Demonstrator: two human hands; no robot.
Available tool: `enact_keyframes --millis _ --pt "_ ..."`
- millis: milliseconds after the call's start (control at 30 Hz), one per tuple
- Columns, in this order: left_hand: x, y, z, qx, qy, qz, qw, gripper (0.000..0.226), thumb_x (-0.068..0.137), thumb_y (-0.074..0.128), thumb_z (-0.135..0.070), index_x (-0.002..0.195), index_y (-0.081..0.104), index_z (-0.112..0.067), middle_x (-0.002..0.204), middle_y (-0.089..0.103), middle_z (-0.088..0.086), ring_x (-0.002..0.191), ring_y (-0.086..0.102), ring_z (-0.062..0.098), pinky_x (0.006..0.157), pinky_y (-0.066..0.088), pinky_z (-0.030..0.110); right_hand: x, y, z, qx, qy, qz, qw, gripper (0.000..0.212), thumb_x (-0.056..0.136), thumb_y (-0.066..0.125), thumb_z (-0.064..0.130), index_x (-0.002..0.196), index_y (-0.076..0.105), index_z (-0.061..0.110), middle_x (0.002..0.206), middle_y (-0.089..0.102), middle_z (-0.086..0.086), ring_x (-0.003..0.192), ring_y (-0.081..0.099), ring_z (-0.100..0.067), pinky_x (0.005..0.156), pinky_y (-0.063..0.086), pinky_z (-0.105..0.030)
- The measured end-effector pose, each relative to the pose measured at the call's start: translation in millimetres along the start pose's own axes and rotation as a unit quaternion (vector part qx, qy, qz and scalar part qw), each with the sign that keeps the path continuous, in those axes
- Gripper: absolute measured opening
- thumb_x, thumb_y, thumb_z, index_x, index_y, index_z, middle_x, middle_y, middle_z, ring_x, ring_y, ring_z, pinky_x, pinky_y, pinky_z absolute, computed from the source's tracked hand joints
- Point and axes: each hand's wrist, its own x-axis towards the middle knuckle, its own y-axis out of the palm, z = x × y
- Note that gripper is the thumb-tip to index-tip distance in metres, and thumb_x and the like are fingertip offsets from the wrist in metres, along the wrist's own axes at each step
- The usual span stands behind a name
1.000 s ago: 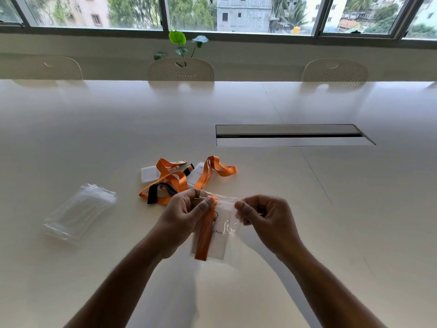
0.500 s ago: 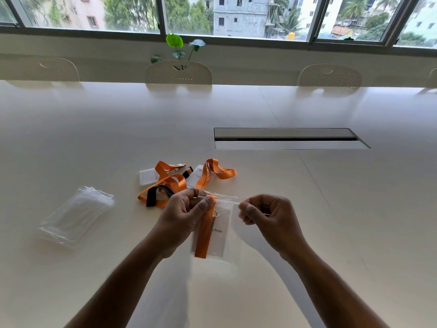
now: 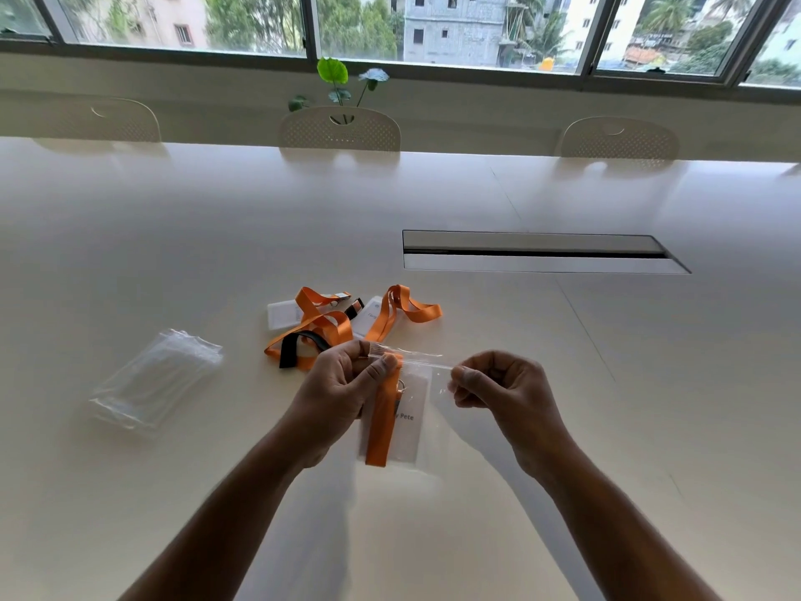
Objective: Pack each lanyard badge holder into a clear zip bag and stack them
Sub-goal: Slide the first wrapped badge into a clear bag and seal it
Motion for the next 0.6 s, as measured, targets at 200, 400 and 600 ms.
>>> enact_keyframes --millis 200,400,600 --pt "-1.8 4.6 -2.3 -0.011 -0.001 -0.006 1.0 0.041 0.082 0.062 -0.042 0.116 0.059 -0.019 0.095 0.078 -0.002 0.092 0.077 0.019 0.071 0.063 0.03 1.4 1.0 1.9 0.014 -0.004 -0.001 1.0 0.006 0.092 0.071 0.009 0.088 0.074 0.007 0.08 0.075 -0.011 0.075 0.07 -0.022 0.074 0.061 -0.031" --pt "-3.4 5.9 -3.5 -0.008 0.006 -0.004 1.0 0.04 0.083 0.061 -0.042 0.116 0.059 -0.021 0.095 0.079 -0.006 0.093 0.077 0.018 0.07 0.062 0.03 1.8 6.1 4.5 -0.012 0.003 0.031 0.999 0.019 0.087 0.077 0.027 0.096 0.077 0.011 0.089 0.078 -0.008 0.082 0.075 -0.021 0.076 0.062 -0.03" --pt "-6.3 7.2 -6.0 -0.015 -0.002 0.015 1.0 0.042 0.08 0.062 -0.044 0.116 0.057 -0.022 0.097 0.078 -0.006 0.095 0.077 0.019 0.073 0.063 0.033 2.5 11.8 3.3 -0.03 -0.037 0.005 0.999 0.009 0.091 0.074 0.015 0.082 0.075 0.016 0.078 0.075 -0.004 0.074 0.072 -0.02 0.069 0.061 -0.026"
